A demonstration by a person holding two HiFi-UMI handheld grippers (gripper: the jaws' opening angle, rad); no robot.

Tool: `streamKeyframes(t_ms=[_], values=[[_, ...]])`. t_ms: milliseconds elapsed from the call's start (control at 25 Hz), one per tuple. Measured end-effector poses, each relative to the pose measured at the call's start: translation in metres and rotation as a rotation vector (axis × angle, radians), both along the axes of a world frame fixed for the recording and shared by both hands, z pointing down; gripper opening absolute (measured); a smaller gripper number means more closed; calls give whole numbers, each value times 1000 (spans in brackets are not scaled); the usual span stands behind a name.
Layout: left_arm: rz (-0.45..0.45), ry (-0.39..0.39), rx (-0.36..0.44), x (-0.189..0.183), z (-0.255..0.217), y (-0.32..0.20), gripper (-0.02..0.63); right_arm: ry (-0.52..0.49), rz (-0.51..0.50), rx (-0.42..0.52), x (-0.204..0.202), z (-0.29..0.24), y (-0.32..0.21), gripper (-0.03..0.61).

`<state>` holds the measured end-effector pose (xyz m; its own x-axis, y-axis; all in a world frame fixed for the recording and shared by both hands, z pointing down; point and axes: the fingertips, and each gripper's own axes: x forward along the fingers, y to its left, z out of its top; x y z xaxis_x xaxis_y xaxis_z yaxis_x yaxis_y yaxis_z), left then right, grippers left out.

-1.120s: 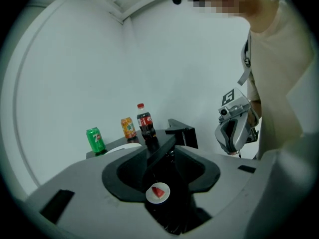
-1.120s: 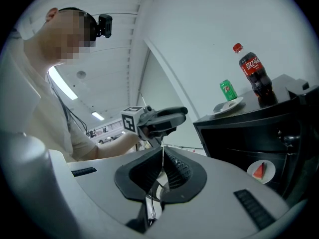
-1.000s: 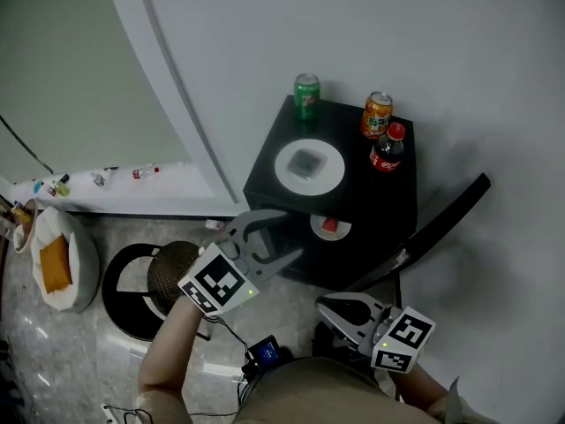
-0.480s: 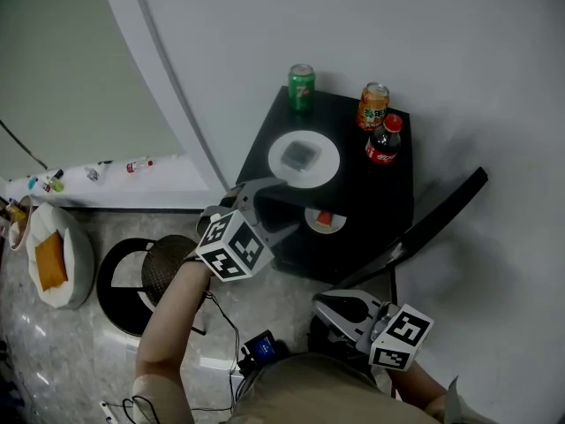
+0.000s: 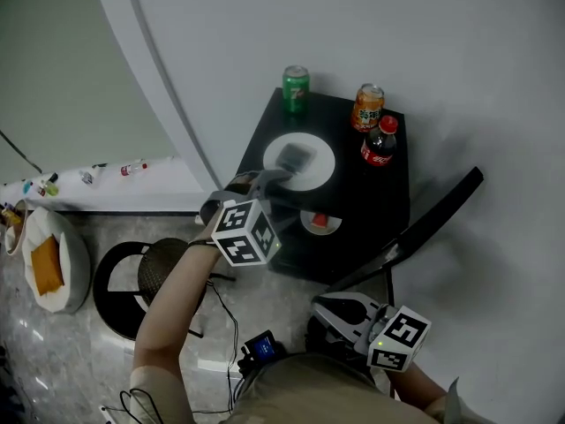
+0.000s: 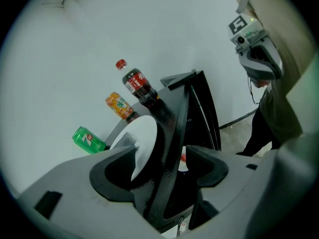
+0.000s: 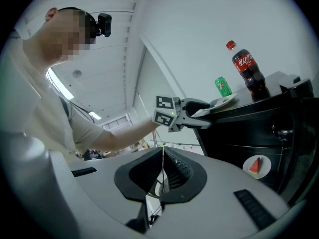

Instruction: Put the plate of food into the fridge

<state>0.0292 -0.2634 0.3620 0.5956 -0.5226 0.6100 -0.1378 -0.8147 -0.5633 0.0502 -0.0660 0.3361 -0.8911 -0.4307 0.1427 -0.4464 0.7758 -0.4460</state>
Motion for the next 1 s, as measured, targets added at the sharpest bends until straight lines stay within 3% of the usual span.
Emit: streamKeyframes(t_ms=[600,1000], values=[[26,-146,94,1,12,-11,295,6,11,-9,1,3,-3,21],[34,-108,84,1,7,-3,293,3,4,-14,-1,4,-2,21]])
